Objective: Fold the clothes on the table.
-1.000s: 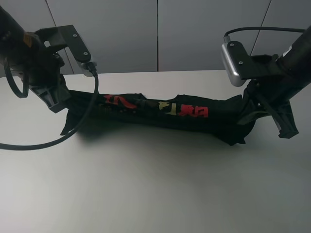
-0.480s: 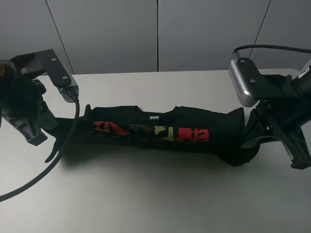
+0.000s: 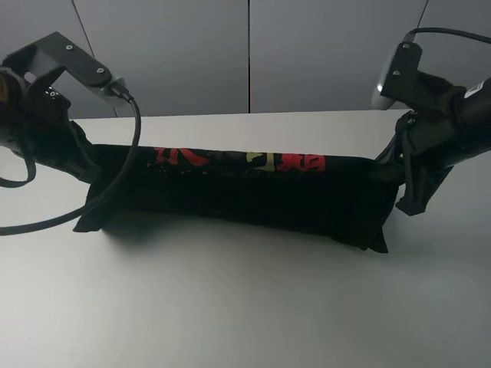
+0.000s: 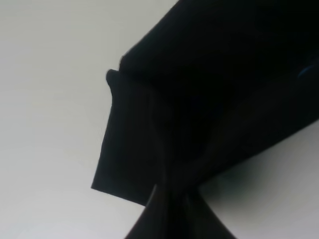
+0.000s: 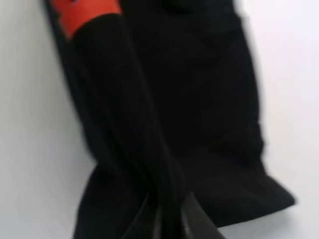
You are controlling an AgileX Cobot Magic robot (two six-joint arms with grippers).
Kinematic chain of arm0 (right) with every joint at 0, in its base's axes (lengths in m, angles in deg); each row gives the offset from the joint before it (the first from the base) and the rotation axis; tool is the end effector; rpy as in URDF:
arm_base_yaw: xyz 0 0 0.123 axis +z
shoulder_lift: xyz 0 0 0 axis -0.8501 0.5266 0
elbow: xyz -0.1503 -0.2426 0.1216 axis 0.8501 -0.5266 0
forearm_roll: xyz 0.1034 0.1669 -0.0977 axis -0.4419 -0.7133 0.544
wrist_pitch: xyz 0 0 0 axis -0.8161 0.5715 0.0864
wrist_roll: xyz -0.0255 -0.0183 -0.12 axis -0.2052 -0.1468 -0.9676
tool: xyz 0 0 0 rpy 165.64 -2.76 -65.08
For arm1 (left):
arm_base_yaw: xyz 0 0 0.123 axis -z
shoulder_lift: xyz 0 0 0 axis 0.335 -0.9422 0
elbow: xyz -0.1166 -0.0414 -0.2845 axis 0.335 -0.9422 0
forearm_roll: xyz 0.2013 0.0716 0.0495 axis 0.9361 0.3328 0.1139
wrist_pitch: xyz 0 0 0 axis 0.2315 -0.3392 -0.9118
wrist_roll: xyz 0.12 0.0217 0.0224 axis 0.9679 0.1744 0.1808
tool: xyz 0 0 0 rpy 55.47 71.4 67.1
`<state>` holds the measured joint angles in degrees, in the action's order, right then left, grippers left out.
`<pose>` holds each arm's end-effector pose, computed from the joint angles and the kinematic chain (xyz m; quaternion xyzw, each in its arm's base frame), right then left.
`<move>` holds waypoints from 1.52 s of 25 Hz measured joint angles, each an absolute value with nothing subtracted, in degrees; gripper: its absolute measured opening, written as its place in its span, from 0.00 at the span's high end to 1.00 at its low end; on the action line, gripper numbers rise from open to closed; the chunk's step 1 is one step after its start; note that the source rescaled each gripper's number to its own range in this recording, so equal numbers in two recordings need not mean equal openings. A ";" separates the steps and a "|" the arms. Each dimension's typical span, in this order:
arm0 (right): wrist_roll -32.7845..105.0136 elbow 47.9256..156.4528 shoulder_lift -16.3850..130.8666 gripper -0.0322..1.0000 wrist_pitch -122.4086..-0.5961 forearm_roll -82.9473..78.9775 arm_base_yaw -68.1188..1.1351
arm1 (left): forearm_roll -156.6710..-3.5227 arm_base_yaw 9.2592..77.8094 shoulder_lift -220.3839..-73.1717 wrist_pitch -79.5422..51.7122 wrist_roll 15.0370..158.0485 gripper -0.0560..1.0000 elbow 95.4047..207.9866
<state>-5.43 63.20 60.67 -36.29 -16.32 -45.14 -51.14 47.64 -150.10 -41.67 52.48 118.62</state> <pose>0.2103 0.0761 0.2346 -0.4967 0.8292 0.0344 0.2539 0.2224 -0.0988 0.2606 0.3168 0.8991 0.0283 0.3008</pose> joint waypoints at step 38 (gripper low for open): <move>0.73 63.20 84.53 0.95 -71.95 -17.36 -44.62 | -7.92 36.86 -171.94 -10.46 8.21 0.89 118.62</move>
<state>0.73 63.20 84.53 -71.95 -17.36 -44.62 -7.92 36.86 -171.94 -10.46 8.21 118.62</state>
